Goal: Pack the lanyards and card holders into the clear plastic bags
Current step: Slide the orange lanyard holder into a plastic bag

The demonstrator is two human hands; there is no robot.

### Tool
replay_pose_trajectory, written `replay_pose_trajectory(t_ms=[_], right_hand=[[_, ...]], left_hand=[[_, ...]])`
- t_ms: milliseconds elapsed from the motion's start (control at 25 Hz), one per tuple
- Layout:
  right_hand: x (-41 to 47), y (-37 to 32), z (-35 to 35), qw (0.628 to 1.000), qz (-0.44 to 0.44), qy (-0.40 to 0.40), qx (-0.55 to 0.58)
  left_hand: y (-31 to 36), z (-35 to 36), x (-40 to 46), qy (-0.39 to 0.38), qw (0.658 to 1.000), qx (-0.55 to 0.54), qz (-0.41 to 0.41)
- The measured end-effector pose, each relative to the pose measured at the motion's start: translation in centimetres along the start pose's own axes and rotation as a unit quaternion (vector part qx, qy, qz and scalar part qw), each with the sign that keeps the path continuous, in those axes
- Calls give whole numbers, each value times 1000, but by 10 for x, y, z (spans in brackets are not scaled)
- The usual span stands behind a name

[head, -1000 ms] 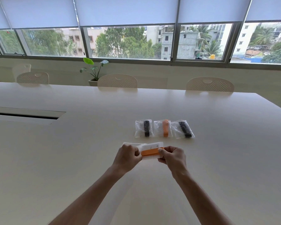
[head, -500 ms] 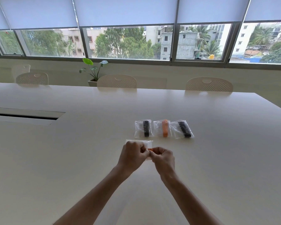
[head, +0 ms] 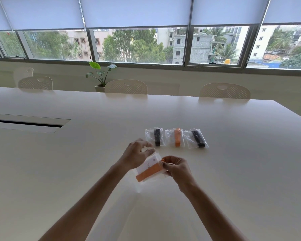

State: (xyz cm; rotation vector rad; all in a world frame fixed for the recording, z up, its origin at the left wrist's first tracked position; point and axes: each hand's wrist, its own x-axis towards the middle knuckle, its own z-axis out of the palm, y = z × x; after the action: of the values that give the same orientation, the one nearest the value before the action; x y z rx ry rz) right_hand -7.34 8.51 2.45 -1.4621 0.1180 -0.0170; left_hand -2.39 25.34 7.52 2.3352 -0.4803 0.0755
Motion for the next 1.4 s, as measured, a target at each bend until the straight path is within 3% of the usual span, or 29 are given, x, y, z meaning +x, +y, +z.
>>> replay_pose_trajectory(t_ms=[120,280,520,680,920,1280,1400], right_hand=[[0,-5,-2,1000,-18,-12,-5],[-1,-9,-1,998,-34,-46,-41],[3,-7,-11,986,3,-101,-130],[4,-9,-16,993,-67,-82,-54],[13,-5,-9,989,-104,-40,-101],[25,4,-5,981,-126,-16,-149],[35,0,-6,973,-141,-11,-183]], left_hand=[[-5,-2,-3,-86,990,-105,-50],[-3,5,-7,11,980,-189,-61],[-2,11,-12,105,982,-155,-31],[-5,13,-14,109,975,-191,-41],[1,29,-20,111,975,-193,23],[-2,36,-11,83,977,-195,-38],[-8,29,2,99,960,-249,-86]])
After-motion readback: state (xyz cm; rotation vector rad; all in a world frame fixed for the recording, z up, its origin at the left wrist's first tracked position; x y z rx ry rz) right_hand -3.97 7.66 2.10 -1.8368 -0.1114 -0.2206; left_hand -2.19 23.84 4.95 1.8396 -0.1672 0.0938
